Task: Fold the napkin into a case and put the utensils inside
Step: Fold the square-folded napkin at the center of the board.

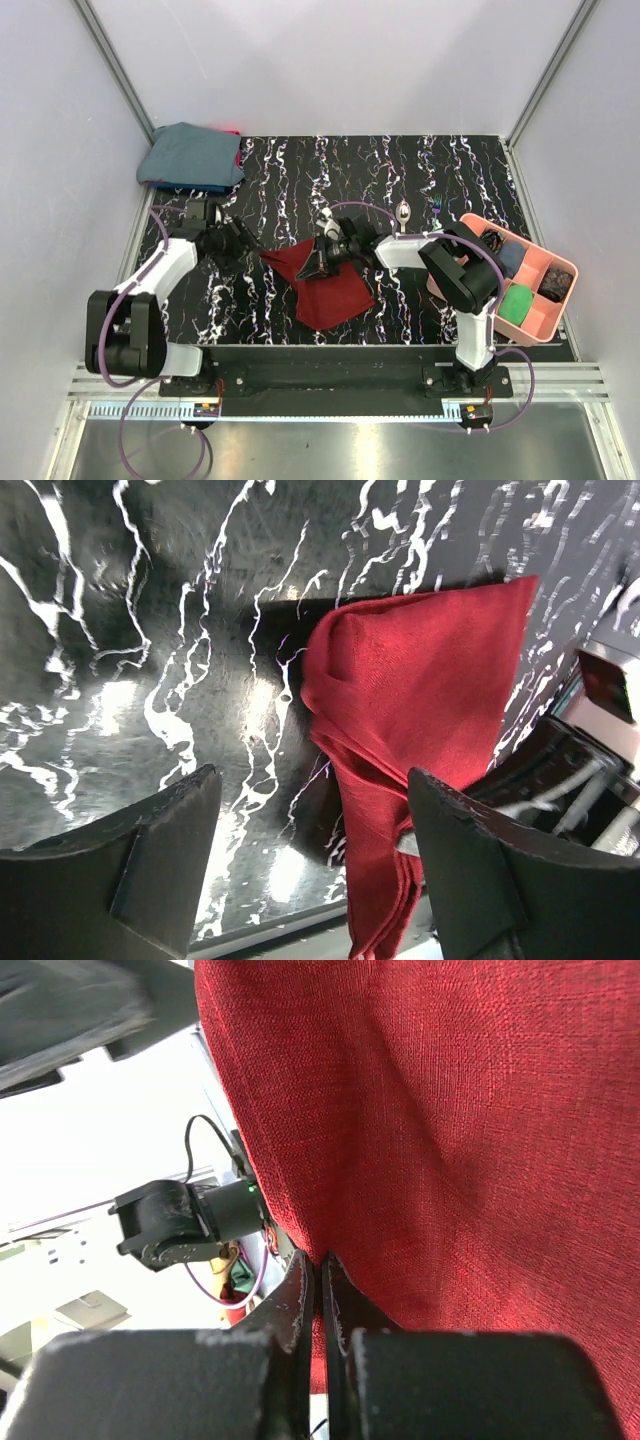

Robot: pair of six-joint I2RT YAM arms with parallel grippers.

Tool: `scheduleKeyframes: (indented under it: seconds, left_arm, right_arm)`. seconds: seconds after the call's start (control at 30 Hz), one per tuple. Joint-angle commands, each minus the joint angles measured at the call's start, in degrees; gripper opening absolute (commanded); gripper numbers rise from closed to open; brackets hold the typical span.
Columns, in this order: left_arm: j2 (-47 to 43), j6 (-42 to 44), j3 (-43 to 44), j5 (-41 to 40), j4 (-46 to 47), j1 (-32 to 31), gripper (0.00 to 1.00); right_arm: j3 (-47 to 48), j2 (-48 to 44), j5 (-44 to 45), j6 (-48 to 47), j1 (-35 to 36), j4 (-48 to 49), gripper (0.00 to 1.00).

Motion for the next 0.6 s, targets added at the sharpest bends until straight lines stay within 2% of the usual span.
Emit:
scheduleKeyframes:
  seconds: [0.0, 0.17, 0.57]
  left_arm:
    - [4.3, -9.0, 0.7, 0.2, 3.0, -0.8, 0.78]
    - [5.7, -14.2, 1.1, -1.8, 5.7, -3.5, 0.78]
    - [5.2, -18.6, 2.1, -5.9, 10.3, -8.2, 0.82]
  right_arm:
    - [-1.6, -4.6, -3.8, 0.3, -1.4, 6.3, 0.0]
    - [-3.6, -4.8, -4.6, -1.3, -2.5, 6.3, 0.0]
    - [-6.2, -5.1, -6.3, -4.2, -4.0, 6.0, 0.0]
